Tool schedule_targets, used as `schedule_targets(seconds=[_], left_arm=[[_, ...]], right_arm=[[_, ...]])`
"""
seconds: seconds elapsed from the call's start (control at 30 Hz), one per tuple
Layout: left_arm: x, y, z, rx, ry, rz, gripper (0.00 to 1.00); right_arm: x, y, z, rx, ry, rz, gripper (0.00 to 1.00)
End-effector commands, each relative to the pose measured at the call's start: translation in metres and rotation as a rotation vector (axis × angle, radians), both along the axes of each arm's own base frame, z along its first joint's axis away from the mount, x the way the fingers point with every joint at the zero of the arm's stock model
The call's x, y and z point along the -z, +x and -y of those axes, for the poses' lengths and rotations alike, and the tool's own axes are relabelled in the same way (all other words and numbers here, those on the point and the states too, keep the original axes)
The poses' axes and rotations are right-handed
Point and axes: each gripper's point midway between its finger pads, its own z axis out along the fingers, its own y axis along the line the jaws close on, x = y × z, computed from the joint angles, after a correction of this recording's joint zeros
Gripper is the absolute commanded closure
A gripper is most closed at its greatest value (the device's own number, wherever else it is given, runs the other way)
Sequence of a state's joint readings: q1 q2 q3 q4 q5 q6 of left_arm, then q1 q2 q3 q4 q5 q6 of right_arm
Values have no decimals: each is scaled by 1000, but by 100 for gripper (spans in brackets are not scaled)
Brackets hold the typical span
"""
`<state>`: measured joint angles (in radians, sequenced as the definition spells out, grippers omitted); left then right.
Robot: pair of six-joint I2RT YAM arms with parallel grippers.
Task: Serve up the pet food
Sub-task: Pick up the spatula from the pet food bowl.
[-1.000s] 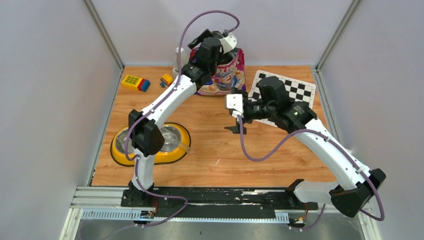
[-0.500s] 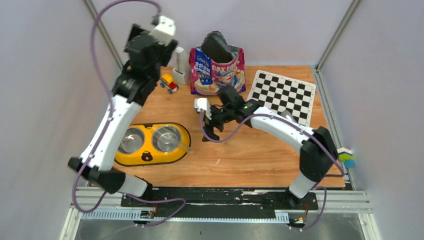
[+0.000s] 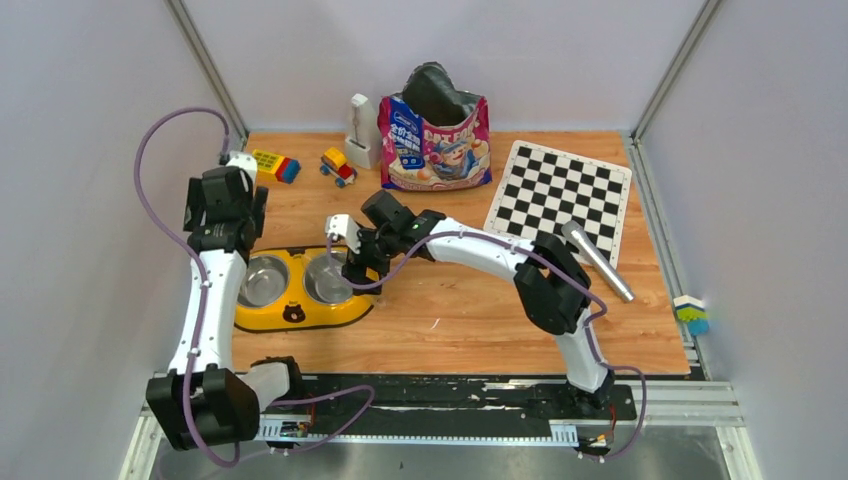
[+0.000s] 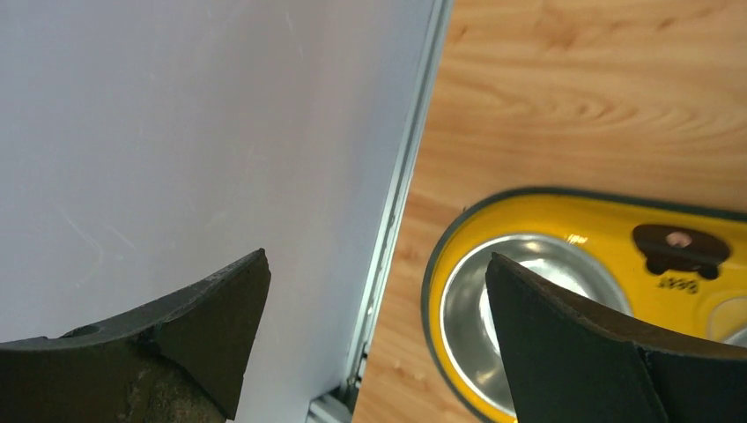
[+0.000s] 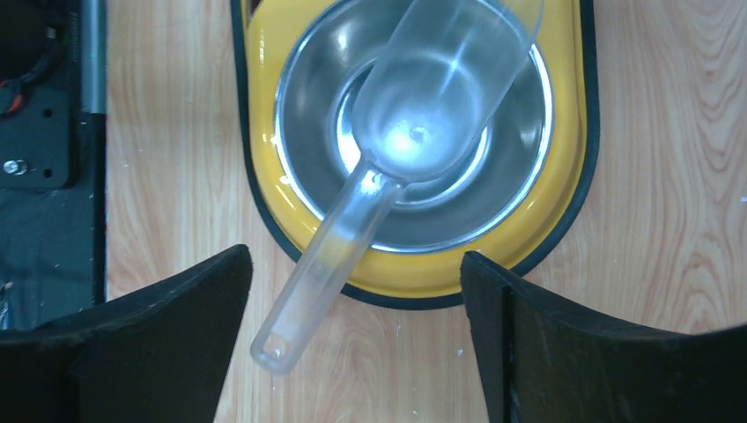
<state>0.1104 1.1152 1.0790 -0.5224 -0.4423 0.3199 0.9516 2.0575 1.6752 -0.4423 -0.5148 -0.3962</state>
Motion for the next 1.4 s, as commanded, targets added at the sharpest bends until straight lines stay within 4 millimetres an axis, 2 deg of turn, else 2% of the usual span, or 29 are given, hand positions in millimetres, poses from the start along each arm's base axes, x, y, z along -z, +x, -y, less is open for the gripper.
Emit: schedule_targets(seconds=[0.0, 0.07, 0.23, 0.3, 0.37, 0.43, 0.47, 0.5, 0.57, 0.67, 0.73, 0.93, 1.1, 1.23, 1.37], left_arm=[[-5, -15, -15, -55, -1, 75, 0], [8, -21, -15, -53, 5, 47, 0], [44, -31, -10, -22, -4, -47, 0], [62, -34, -6, 1, -23, -109, 0], [77, -38, 0, 30, -51, -162, 0], [88, -42, 7, 58, -83, -197, 0], [94, -44, 11, 75, -103, -214, 0], [95, -45, 13, 85, -111, -222, 0], [101, -47, 16, 105, -118, -244, 0], [106, -50, 13, 102, -99, -266, 0], [111, -50, 16, 110, -117, -278, 0], [124, -42, 37, 172, -238, -316, 0], [133, -32, 74, 307, -420, -350, 0], [148, -24, 88, 337, -515, -411, 0], [163, -19, 102, 375, -612, -478, 0]], right_arm=[[19, 4, -19, 51, -49, 21, 18], [30, 6, -19, 64, -82, 39, 27], [43, 6, -17, 81, -125, 63, 35], [48, 6, -15, 86, -141, 70, 41], [52, 5, -12, 84, -155, 75, 58], [51, 6, -10, 83, -165, 81, 84], [48, 5, -8, 79, -170, 86, 93], [42, 6, -7, 76, -167, 97, 99], [23, 8, -4, 75, -147, 129, 100], [-15, 13, 3, 86, -94, 184, 100], [-48, 17, 14, 100, -45, 212, 100], [-115, 5, 65, 73, 38, 263, 100], [-153, -6, 109, 99, 93, 338, 100], [-179, -12, 134, 127, 149, 370, 100], [-196, -12, 153, 158, 199, 382, 100]])
